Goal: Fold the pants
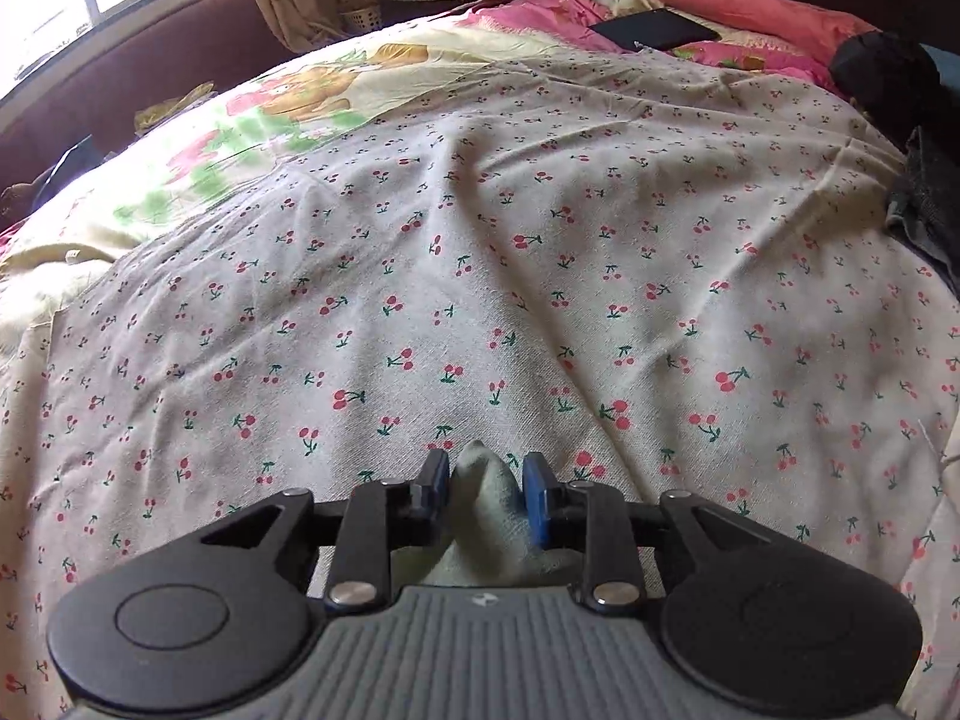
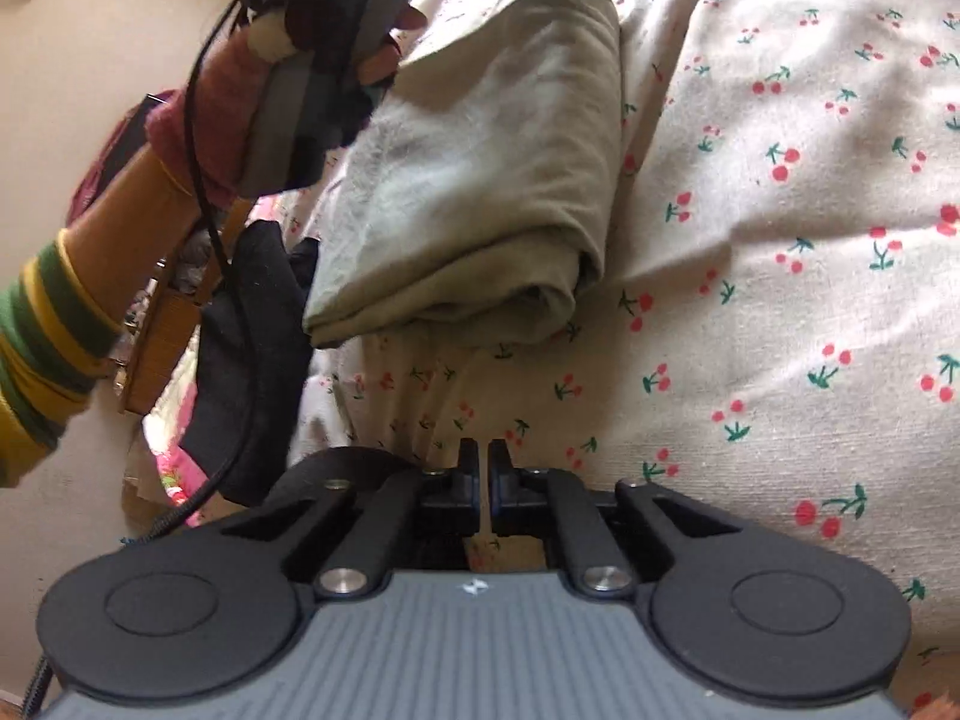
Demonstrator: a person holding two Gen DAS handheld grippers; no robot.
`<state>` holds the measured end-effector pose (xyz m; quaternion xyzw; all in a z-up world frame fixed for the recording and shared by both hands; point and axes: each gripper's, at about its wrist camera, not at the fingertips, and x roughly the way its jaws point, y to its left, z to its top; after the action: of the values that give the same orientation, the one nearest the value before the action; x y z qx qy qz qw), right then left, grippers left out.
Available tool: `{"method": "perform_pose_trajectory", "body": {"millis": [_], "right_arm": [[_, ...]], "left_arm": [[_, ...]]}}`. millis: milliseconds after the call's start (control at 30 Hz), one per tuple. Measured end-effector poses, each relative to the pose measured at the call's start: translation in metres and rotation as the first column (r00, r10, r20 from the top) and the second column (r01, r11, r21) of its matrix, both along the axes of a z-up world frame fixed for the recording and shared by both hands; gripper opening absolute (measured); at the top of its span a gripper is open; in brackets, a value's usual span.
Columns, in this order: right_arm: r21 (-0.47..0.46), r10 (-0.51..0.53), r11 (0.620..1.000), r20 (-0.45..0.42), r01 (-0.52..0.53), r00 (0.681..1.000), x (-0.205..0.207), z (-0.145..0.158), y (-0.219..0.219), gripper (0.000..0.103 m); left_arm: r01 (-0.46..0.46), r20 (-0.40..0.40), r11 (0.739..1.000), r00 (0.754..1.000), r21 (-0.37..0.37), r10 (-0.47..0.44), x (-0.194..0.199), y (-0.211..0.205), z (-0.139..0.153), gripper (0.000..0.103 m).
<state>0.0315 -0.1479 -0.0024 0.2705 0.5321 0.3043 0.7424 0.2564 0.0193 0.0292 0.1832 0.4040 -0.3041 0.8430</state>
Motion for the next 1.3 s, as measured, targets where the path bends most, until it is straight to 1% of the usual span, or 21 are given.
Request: {"method": "perform_pose_trajectory", "body": {"millis": [67, 167, 300, 367, 400, 433, 467, 500, 567, 600, 700, 767, 867, 967, 1033, 1100, 1167, 1200, 1233, 1267, 1300], "right_arm": [[0.010, -0.018, 1.000, 0.039, 0.017, 0.999, -0.002, 0.018, -0.005, 0.007], [-0.040, -0.089, 0.995, 0.141, 0.096, 0.986, -0.002, 0.041, -0.013, 0.007], [-0.099, -0.176, 0.975, 0.193, 0.197, 0.965, 0.017, 0.044, -0.017, 0.008], [-0.092, -0.191, 0.972, 0.219, 0.215, 0.957, 0.022, 0.039, -0.010, 0.013], [-0.092, -0.180, 0.974, 0.249, 0.209, 0.951, 0.022, 0.037, 0.002, 0.015], [-0.104, -0.156, 0.976, 0.275, 0.191, 0.949, 0.022, 0.034, 0.010, 0.021], [-0.156, -0.124, 0.973, 0.273, 0.171, 0.954, 0.024, 0.026, 0.022, 0.029], [-0.186, -0.109, 0.971, 0.215, 0.151, 0.970, 0.026, 0.017, 0.029, 0.029], [-0.185, -0.053, 0.981, 0.072, 0.066, 0.996, 0.025, 0.000, 0.035, 0.024], [-0.205, -0.032, 0.978, 0.051, 0.042, 0.998, 0.021, -0.002, 0.038, 0.024], [-0.248, 0.012, 0.969, 0.117, 0.018, 0.993, 0.014, 0.030, 0.035, 0.028], [-0.225, -0.002, 0.974, 0.164, 0.039, 0.987, 0.023, 0.058, 0.026, 0.028], [-0.207, -0.012, 0.976, 0.252, 0.066, 0.968, 0.055, 0.085, 0.027, 0.029], [-0.309, 0.102, 0.951, 0.357, 0.015, 0.929, 0.104, 0.088, 0.064, 0.029], [-0.394, 0.196, 0.919, 0.420, -0.017, 0.886, 0.140, 0.081, 0.095, 0.036], [-0.422, 0.264, 0.904, 0.438, -0.062, 0.859, 0.170, 0.071, 0.118, 0.037], [-0.457, 0.342, 0.878, 0.391, -0.142, 0.855, 0.192, 0.058, 0.138, 0.039], [-0.480, 0.387, 0.858, 0.368, -0.183, 0.845, 0.196, 0.049, 0.148, 0.039], [-0.514, 0.410, 0.836, 0.358, -0.189, 0.839, 0.199, 0.044, 0.155, 0.034], [-0.562, 0.429, 0.806, 0.337, -0.187, 0.838, 0.201, 0.034, 0.161, 0.015], [-0.577, 0.427, 0.797, 0.328, -0.179, 0.843, 0.205, 0.030, 0.164, 0.004]], "left_arm": [[-0.017, 0.010, 0.999, 1.000, -0.032, 0.017, -0.003, 0.005, 0.005, 0.052], [-0.070, 0.030, 0.994, 0.997, -0.082, 0.072, -0.012, 0.024, 0.019, 0.052], [-0.158, 0.069, 0.982, 0.984, -0.106, 0.166, -0.048, 0.075, 0.035, 0.059], [-0.214, 0.079, 0.971, 0.972, -0.110, 0.223, -0.072, 0.101, 0.035, 0.059], [-0.231, 0.091, 0.967, 0.966, -0.104, 0.241, -0.088, 0.113, 0.032, 0.060], [-0.233, 0.100, 0.968, 0.965, -0.093, 0.242, -0.099, 0.119, 0.029, 0.060], [-0.225, 0.103, 0.972, 0.967, -0.063, 0.231, -0.113, 0.124, 0.022, 0.061], [-0.213, 0.086, 0.977, 0.973, -0.011, 0.213, -0.124, 0.127, 0.010, 0.061], [-0.224, 0.079, 0.972, 0.973, 0.071, 0.219, -0.140, 0.132, -0.013, 0.062], [-0.232, 0.090, 0.970, 0.970, 0.077, 0.225, -0.146, 0.136, -0.020, 0.062], [-0.272, 0.086, 0.962, 0.958, -0.015, 0.273, -0.155, 0.150, -0.014, 0.063], [-0.297, 0.095, 0.953, 0.949, -0.063, 0.302, -0.157, 0.157, -0.008, 0.063], [-0.306, 0.161, 0.949, 0.936, -0.071, 0.313, -0.166, 0.161, -0.006, 0.063], [-0.326, 0.135, 0.941, 0.932, -0.090, 0.336, -0.171, 0.162, -0.016, 0.064], [-0.345, 0.122, 0.930, 0.925, -0.125, 0.360, -0.174, 0.166, -0.021, 0.065], [-0.389, 0.077, 0.903, 0.910, -0.183, 0.407, -0.176, 0.174, -0.026, 0.065], [-0.416, 0.055, 0.887, 0.899, -0.201, 0.435, -0.176, 0.176, -0.032, 0.066], [-0.425, 0.048, 0.881, 0.895, -0.209, 0.444, -0.176, 0.177, -0.035, 0.066], [-0.430, 0.043, 0.875, 0.892, -0.221, 0.449, -0.178, 0.177, -0.038, 0.066], [-0.431, 0.043, 0.873, 0.891, -0.227, 0.451, -0.179, 0.177, -0.039, 0.066], [-0.430, 0.046, 0.874, 0.892, -0.228, 0.451, -0.179, 0.177, -0.040, 0.066]]}}
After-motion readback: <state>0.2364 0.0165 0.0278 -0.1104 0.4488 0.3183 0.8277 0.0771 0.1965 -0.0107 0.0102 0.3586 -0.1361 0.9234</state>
